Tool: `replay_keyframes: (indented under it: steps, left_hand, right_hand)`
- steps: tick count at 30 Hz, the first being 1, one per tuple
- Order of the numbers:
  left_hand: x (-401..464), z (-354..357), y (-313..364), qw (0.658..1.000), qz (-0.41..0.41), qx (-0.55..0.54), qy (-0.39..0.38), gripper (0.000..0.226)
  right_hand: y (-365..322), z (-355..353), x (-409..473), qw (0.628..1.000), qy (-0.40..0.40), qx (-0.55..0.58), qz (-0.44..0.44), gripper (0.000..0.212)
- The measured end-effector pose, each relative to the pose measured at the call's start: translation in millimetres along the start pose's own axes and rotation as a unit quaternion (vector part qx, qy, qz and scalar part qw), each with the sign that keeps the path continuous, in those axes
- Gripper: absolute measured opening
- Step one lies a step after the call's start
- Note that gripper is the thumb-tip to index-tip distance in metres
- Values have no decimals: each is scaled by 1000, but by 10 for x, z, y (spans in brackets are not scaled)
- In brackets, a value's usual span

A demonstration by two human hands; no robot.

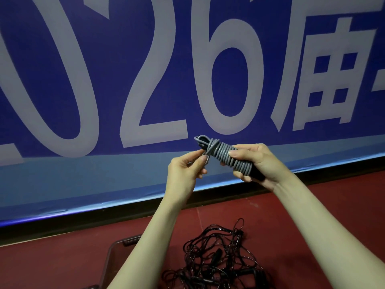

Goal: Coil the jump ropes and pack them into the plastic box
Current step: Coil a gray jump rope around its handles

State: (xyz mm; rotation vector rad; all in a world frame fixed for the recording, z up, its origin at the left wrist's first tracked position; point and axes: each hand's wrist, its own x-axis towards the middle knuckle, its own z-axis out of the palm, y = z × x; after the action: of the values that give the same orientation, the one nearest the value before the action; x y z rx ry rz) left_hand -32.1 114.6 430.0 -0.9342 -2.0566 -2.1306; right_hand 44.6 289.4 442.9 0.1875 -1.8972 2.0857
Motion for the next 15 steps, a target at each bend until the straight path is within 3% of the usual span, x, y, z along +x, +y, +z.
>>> replay_keyframes:
  steps: [4, 7, 12, 15]
  left_hand:
    - [0, 42, 49, 996, 41, 42, 65, 15]
    - [24, 19, 97, 997, 43, 29, 59, 19]
    - [13, -75, 196, 999, 3, 9, -40, 16]
    - [-4, -90, 178, 998, 13, 57, -23, 12]
  right_hand:
    - [41, 43, 41, 998, 45, -28, -20, 30]
    - [2, 96, 32, 993, 59, -92, -48, 23]
    - [12, 80, -20, 960, 14, -267, -82, 68]
    - [66, 129, -37, 911, -17, -401, -92, 75]
